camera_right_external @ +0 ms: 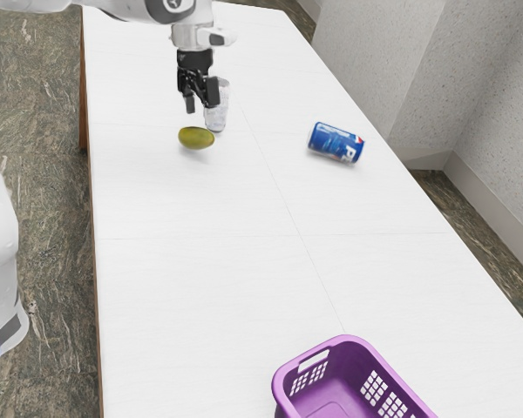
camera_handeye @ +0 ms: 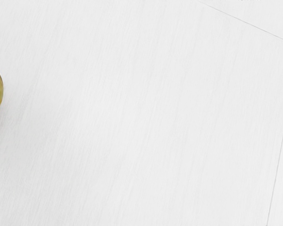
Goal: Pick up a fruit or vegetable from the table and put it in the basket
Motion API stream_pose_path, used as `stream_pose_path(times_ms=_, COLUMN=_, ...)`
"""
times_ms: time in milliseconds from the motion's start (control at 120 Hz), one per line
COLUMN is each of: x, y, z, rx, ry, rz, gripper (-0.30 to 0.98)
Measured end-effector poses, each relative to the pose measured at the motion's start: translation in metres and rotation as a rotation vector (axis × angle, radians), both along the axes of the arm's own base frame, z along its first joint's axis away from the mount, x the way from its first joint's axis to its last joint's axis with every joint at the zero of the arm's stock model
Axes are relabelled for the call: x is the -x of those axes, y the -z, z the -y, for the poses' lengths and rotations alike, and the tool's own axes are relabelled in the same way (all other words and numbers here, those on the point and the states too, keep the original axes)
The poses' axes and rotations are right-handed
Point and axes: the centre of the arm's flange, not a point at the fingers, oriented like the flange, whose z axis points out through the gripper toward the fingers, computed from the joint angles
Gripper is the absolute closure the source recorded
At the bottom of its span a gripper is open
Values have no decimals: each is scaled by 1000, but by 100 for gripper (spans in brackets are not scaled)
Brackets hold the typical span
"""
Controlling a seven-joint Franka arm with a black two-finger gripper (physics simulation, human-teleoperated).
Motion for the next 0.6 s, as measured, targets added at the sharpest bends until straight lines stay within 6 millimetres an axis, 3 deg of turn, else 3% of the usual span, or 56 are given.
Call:
stream_pose_path(times_ms=158, x=33, y=7, z=-53, rx=-43, ry=44, rz=54, gripper=0)
stream_pose_path(times_ms=258, x=43, y=10, z=-72, rx=-72, ry=105, rz=76, gripper=0)
stream_pose_path(times_ms=375, x=35, y=12, z=-77, rx=-104, ry=211, rz=96, gripper=0)
stream_pose_path(times_ms=500, x=5, y=24, z=-59, rx=-132, ry=362, rz=102, gripper=0)
stream_pose_path(times_ms=600, x=2, y=35, z=-54, rx=-141, ry=432, rz=113, gripper=0)
